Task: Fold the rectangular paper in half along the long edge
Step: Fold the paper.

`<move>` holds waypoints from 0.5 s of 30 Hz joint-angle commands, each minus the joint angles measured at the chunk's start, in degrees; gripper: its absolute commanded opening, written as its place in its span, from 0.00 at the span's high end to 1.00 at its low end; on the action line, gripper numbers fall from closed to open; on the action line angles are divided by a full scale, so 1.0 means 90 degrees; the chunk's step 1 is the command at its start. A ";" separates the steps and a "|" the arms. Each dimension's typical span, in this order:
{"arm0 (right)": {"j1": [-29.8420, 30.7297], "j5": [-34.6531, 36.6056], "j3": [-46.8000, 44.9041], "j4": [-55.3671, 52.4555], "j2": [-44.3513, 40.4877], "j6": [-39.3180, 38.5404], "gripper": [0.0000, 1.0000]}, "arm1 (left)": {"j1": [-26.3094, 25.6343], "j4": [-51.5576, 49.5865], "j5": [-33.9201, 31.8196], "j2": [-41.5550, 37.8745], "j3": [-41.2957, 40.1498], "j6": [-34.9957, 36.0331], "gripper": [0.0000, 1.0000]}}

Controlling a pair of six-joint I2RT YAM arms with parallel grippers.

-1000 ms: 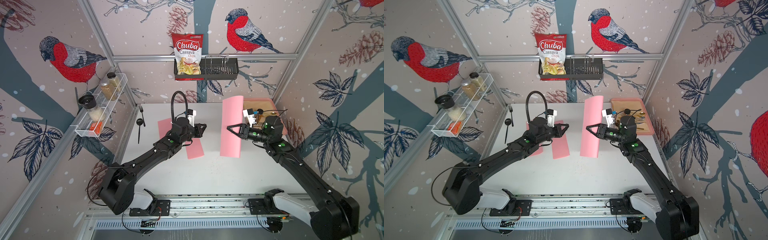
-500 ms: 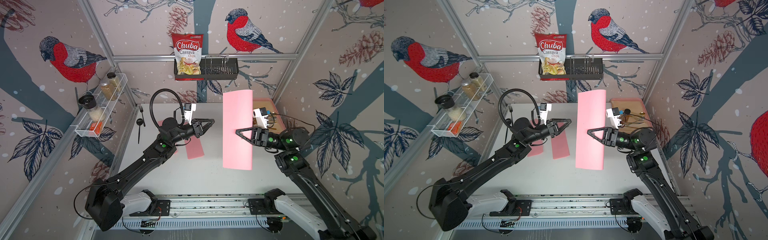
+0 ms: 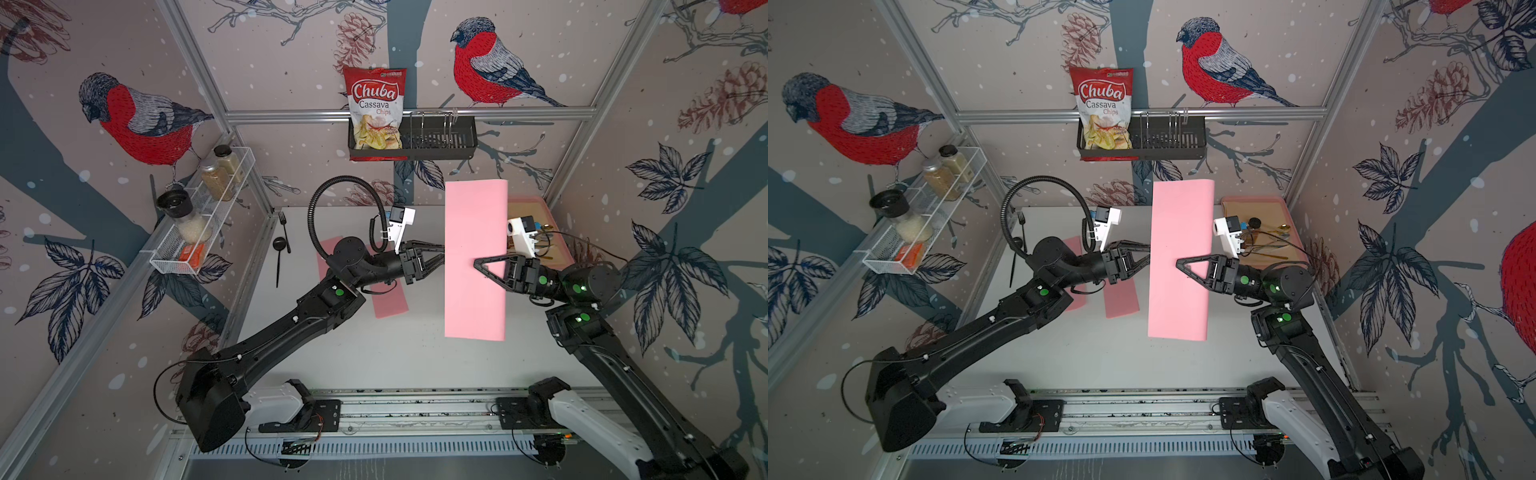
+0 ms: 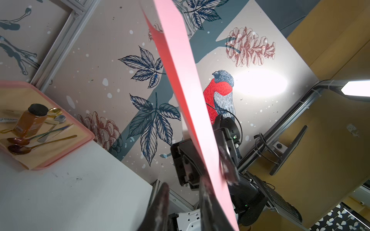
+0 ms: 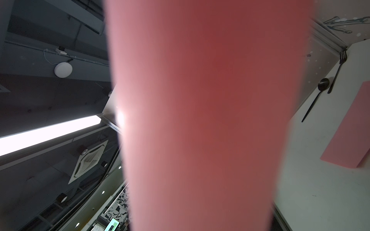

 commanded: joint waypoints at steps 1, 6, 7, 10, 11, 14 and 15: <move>-0.0233 -0.0216 0.0002 0.0403 0.0045 0.0166 0.70 | -0.0084 -0.0173 0.0012 -0.0079 0.0170 0.0222 0.70; -0.0370 -0.0319 0.0035 0.0690 0.0131 0.0352 0.69 | -0.0268 -0.0936 -0.0174 -0.0096 0.0409 0.0592 0.65; -0.0370 -0.0299 0.0047 0.0691 0.0144 0.0351 0.69 | -0.0291 -0.0976 -0.0181 -0.0098 0.0418 0.0620 0.65; -0.0360 -0.0307 0.0043 0.0746 0.0172 0.0377 0.69 | -0.0345 -0.1079 -0.0213 -0.0040 0.0452 0.0665 0.63; -0.0362 -0.0302 0.0049 0.0724 0.0169 0.0364 0.69 | -0.0366 -0.1062 -0.0208 -0.0016 0.0466 0.0665 0.63; -0.0366 -0.0311 0.0055 0.0680 0.0170 0.0339 0.68 | -0.0434 -0.1152 -0.0235 0.0067 0.0529 0.0726 0.63; -0.0364 -0.0310 0.0079 0.0637 0.0174 0.0305 0.68 | -0.0461 -0.1173 -0.0221 0.0096 0.0556 0.0728 0.63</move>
